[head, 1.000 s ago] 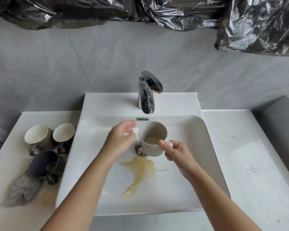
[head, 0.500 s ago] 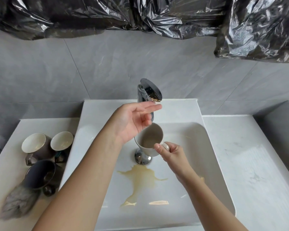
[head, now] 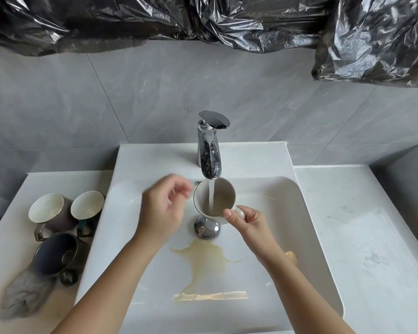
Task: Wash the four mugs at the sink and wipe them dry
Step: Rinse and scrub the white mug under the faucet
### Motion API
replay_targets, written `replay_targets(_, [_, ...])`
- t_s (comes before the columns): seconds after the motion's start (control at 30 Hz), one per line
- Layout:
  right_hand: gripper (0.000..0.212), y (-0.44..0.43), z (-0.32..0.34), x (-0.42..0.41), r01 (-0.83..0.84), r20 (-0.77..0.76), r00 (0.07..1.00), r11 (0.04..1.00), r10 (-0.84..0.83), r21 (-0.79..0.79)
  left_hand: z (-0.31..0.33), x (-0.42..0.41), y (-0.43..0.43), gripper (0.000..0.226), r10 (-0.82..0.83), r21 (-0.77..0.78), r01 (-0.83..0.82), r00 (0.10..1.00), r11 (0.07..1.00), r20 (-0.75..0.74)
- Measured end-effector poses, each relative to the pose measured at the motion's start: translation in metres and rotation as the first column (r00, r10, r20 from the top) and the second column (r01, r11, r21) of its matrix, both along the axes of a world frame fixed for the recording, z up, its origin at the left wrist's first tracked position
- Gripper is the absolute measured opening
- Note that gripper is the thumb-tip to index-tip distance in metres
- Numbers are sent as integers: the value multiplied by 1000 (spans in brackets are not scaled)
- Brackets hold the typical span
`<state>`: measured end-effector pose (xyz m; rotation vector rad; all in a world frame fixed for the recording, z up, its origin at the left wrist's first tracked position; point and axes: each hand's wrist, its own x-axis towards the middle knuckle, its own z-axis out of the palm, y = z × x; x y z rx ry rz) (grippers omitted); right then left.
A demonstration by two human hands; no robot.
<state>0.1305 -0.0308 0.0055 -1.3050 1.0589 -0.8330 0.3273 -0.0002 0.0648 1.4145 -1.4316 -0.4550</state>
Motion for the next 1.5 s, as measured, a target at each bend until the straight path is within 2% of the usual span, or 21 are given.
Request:
replay_targets(0.03, [55, -1, 0, 0, -13, -13, 1000, 1000, 13, -1, -13, 4, 7, 33, -102, -21, 110, 962, 994, 255])
replay_targets(0.1, [55, -3, -2, 0, -38, -34, 999, 999, 38, -5, -37, 7, 8, 34, -334, 158, 301, 727, 940, 600])
replay_targets(0.17, [59, -5, -3, 1, -68, -67, 996, 997, 66, -28, -45, 1, -1, 32, -458, 374, 265, 531, 889, 713])
replay_targets(0.27, [59, -10, -4, 3, -112, -101, 989, 992, 106, -61, -47, -15, -20, 30, -527, 510, 158, 397, 846, 751])
replay_targets(0.4, [59, -16, -7, 3, -127, -117, 986, 990, 120, -57, -51, -28, -28, 18, -526, 580, 41, 477, 813, 704])
replay_targets(0.47, [57, -17, -9, 2, -100, -114, 989, 994, 95, -36, -54, -30, -24, 19, -499, 557, 17, 469, 830, 729])
replay_targets(0.57, [38, -18, -13, 5, 53, -147, 987, 997, -62, -65, -62, -31, -19, 13, -403, 447, 69, 570, 892, 716])
replay_targets(0.6, [41, -18, -15, 7, 107, -146, 983, 994, -111, -34, -63, -30, -18, 7, -391, 418, 101, 598, 903, 699])
replay_targets(0.67, [65, -17, -16, 10, 117, -43, 993, 977, -112, 175, -66, -30, -13, 14, -345, 319, 160, 629, 934, 696])
replay_targets(0.73, [72, -18, -19, 10, 58, 98, 991, 940, -96, 336, -67, -29, -13, 18, -330, 281, 178, 619, 943, 713])
replay_targets(0.77, [70, -19, -18, 10, 44, 103, 991, 938, -85, 344, -70, -29, -15, 13, -339, 301, 168, 600, 939, 724])
replay_targets(0.8, [65, -21, -17, 10, 47, 85, 993, 940, -80, 338, -72, -27, -19, 14, -384, 368, 143, 544, 919, 746])
replay_targets(0.9, [53, -26, -16, 14, 64, -27, 998, 958, -59, 279, -86, -14, -32, 26, -464, 466, 66, 282, 882, 840])
replay_targets(1.0, [48, -29, -14, 15, 66, -41, 998, 963, -57, 261, -84, -19, -28, 30, -515, 535, 37, 333, 844, 789])
replay_targets(1.07, [48, -28, -14, 14, 67, -48, 997, 964, -56, 258, -76, -26, -21, 24, -553, 608, 55, 486, 792, 676])
replay_targets(1.13, [48, -26, -13, 13, 62, -74, 996, 966, -45, 250, -74, -26, -17, 18, -591, 639, 108, 520, 762, 616])
replay_targets(1.17, [49, -27, -14, 11, 55, -79, 996, 967, -36, 250, -74, -23, -15, 19, -574, 606, 103, 477, 789, 666])
replay_targets(1.23, [54, -28, -15, 8, 45, -58, 998, 961, -30, 272, -81, -17, -19, 26, -496, 500, 72, 313, 863, 810])
replay_targets(1.3, [59, -27, -18, 8, 56, -16, 998, 953, -54, 298, -79, -15, -21, 26, -487, 479, 95, 248, 873, 838])
replay_targets(1.43, [68, -12, -36, 11, 58, 241, 957, 922, -161, 384, -61, -18, -14, 42, -453, 408, 197, 353, 891, 819])
replay_targets(1.5, [59, -10, -37, 13, 73, 263, 947, 919, -186, 387, -64, -17, -11, 41, -437, 377, 228, 363, 898, 823])
